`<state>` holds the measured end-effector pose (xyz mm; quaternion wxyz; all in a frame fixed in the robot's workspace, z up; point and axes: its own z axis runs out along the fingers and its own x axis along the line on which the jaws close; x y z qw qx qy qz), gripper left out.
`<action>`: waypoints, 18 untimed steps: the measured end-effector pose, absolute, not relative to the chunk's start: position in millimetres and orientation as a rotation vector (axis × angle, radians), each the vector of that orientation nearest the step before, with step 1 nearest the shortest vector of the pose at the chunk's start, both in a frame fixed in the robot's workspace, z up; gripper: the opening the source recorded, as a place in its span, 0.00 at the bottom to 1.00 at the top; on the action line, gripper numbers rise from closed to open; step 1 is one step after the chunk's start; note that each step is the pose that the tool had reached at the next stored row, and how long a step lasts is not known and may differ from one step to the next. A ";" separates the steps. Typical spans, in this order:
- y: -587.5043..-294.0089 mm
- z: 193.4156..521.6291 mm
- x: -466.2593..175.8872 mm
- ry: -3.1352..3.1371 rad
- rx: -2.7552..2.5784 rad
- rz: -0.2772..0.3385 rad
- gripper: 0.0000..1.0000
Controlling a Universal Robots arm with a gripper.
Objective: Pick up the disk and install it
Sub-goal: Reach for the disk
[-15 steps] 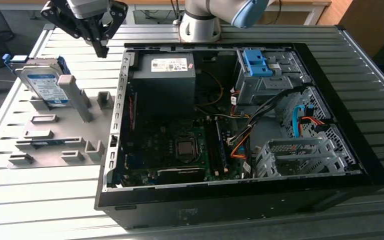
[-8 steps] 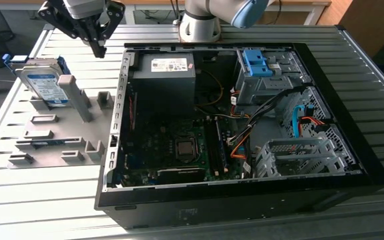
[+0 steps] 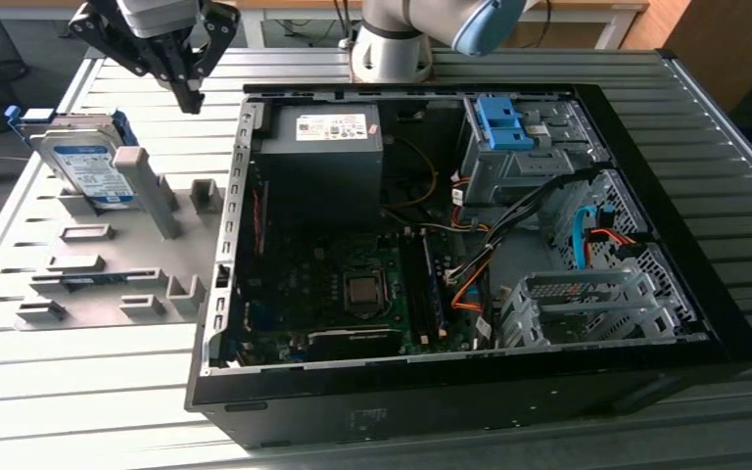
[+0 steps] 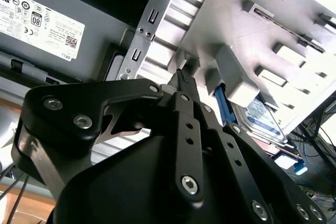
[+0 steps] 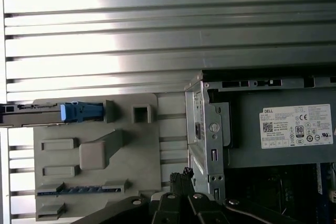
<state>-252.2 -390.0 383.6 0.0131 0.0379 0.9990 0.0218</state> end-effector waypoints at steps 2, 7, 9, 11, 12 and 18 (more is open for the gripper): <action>-389.9 383.5 -253.3 3.113 0.118 0.068 0.11; -389.5 383.1 -256.0 3.113 0.118 0.068 0.11; -389.3 383.0 -257.1 3.113 0.118 0.068 0.11; -389.2 382.8 -258.2 3.113 0.118 0.068 0.11; -389.1 382.8 -258.7 3.113 0.118 0.068 0.11; -388.5 382.3 -262.1 3.113 0.118 0.068 0.11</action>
